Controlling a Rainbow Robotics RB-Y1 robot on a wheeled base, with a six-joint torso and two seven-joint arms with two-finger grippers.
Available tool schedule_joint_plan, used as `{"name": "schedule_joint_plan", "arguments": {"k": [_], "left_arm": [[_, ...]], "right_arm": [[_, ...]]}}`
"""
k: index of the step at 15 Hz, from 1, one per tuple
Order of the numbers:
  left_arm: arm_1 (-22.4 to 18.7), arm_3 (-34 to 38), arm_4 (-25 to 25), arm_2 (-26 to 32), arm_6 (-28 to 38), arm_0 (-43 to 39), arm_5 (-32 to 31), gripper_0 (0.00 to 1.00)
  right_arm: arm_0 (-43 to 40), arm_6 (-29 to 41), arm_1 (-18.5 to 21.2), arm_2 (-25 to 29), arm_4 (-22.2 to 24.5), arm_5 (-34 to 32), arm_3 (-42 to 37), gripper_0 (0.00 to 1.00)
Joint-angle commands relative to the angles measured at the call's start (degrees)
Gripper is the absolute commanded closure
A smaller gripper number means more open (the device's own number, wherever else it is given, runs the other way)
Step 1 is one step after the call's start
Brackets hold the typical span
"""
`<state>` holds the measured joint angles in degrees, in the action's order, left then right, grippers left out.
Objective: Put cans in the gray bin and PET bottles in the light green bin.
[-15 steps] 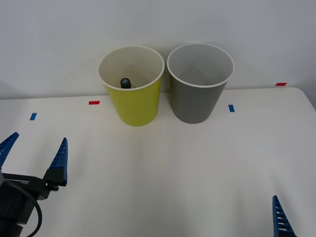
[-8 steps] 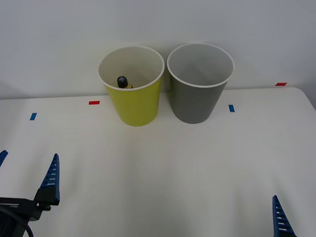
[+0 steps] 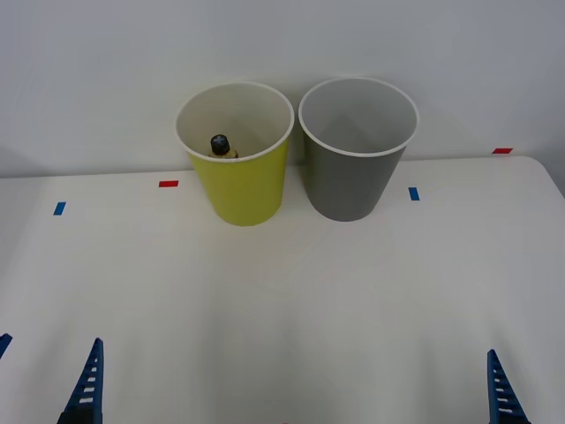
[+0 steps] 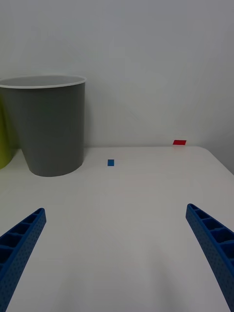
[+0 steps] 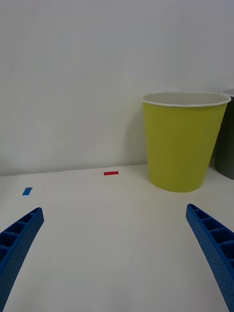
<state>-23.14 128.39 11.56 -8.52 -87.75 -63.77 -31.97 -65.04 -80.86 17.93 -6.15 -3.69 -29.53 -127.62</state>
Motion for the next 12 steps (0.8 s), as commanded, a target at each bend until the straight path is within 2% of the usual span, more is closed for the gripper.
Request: {"name": "schedule_joint_plan", "arguments": {"k": [1, 5, 12], "left_arm": [[0.11, -1.47, -1.54, -0.97, -0.58, -2.85, -1.86, 0.0], [1.34, -6.04, -2.86, -2.29, -1.63, -4.17, -7.05, 0.0], [2.57, -6.22, -4.7, -3.25, -1.9, -9.53, -11.09, 0.0]], "right_arm": [[0.0, 0.0, 0.0, 0.0, 0.0, 0.0, 0.0, 0.0], [0.0, 0.0, 0.0, 0.0, 0.0, 0.0, 0.0, 0.0], [0.0, 0.0, 0.0, 0.0, 0.0, 0.0, 0.0, 0.0]]}}
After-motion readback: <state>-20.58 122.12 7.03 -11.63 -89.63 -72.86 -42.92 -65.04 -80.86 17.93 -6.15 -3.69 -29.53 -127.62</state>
